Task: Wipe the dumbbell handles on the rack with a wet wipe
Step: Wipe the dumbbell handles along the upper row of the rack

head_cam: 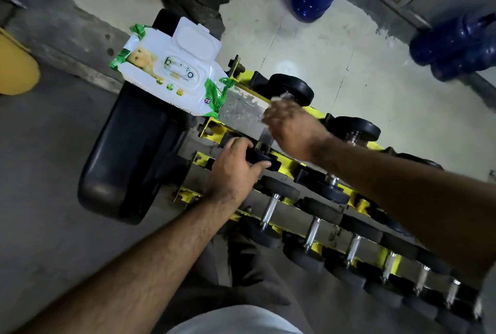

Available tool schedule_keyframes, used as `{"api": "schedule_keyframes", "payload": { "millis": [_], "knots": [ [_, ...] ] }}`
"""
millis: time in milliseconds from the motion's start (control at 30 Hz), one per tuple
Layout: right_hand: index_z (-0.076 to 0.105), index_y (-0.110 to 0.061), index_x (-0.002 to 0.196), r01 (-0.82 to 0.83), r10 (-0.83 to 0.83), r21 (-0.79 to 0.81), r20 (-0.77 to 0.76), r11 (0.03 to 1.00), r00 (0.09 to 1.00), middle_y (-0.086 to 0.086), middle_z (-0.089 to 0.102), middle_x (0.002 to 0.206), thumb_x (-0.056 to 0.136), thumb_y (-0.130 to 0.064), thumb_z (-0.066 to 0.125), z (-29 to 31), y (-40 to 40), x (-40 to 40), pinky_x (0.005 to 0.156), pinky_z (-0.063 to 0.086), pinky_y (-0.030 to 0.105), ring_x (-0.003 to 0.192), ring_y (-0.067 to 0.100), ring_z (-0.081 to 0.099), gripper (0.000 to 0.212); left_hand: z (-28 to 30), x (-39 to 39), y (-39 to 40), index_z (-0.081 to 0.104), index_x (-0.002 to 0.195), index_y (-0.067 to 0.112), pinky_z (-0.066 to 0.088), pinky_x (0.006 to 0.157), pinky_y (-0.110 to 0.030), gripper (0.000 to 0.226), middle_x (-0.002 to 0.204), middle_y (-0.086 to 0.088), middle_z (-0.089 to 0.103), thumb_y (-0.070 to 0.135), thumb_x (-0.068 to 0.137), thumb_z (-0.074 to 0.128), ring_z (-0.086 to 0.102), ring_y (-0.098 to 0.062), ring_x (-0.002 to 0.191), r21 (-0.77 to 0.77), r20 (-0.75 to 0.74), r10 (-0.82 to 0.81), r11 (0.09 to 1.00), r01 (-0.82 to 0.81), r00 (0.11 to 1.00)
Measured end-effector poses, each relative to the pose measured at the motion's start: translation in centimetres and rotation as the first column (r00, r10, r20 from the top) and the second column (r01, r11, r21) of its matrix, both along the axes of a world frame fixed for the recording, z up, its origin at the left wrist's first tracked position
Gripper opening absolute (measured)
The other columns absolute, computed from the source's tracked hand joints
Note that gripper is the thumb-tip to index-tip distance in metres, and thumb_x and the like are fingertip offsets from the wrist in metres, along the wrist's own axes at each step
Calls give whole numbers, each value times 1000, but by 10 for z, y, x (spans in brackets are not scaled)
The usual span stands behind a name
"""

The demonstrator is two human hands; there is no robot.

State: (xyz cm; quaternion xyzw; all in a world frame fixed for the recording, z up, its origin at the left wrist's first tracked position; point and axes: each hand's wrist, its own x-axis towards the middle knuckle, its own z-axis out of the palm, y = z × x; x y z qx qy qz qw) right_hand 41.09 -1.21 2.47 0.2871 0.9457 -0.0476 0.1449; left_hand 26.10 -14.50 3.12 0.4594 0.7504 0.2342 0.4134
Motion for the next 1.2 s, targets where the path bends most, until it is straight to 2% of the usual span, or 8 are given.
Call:
{"api": "schedule_keyframes", "payload": {
  "millis": [100,400,567,700,833,1033,1133,1200],
  "knots": [
    [70,-12,118,-170,172,-197,-8,966,985,7,69,118,87,-15,52,-1,-23,-3,115,37,42,118,25,59,36,1,0,1,59,117,20,19,50,-11,49,122,8,57,45,79,78,42,-2,88,-2,-4,-13,1000,13,1000],
    [64,-14,131,-141,140,-167,-20,976,990,8,62,137,93,-15,58,-3,-27,3,120,29,40,134,24,51,38,-4,-2,2,61,114,18,34,69,-24,49,117,5,58,43,77,81,57,-14,100,14,13,-17,1000,16,1000],
    [52,-15,142,166,-164,26,-52,986,985,7,50,149,95,-10,46,-4,0,15,120,28,46,146,26,35,48,-8,-2,3,62,114,15,39,71,-24,50,117,3,60,41,76,82,55,-12,96,26,22,-12,1000,11,1000],
    [57,-17,138,-88,82,-98,-62,991,995,6,53,146,94,-12,54,-12,-22,14,121,27,46,143,25,40,45,-13,-3,4,63,109,15,47,76,-28,49,114,2,60,41,73,84,58,-17,100,55,18,-17,998,16,1000],
    [46,-18,147,158,-156,9,-101,987,983,6,42,155,95,-6,50,-7,-2,20,122,22,45,149,24,29,54,-18,-6,4,63,109,17,50,77,-31,48,111,4,59,41,73,85,56,-15,97,62,27,-17,998,15,999],
    [53,-21,141,-137,120,-95,-163,986,979,3,50,149,95,-9,57,-16,-13,24,119,30,47,143,24,41,48,-34,-22,8,64,96,24,53,66,-29,42,96,10,61,41,67,89,61,-13,77,45,131,-8,999,2,991],
    [45,-20,147,114,-112,8,-124,993,986,5,40,156,96,-7,47,-20,1,18,122,24,48,150,24,27,52,-40,-26,9,66,97,23,55,84,-35,41,103,9,63,38,67,89,64,-14,91,41,180,5,999,-12,984],
    [54,-19,140,-12,7,-37,-128,999,992,5,48,151,90,-3,54,-25,-12,8,122,25,48,147,25,33,52,-40,-29,10,66,98,23,54,90,-38,40,106,6,64,35,68,89,60,-14,92,14,222,15,1000,-19,975]
  ]
}}
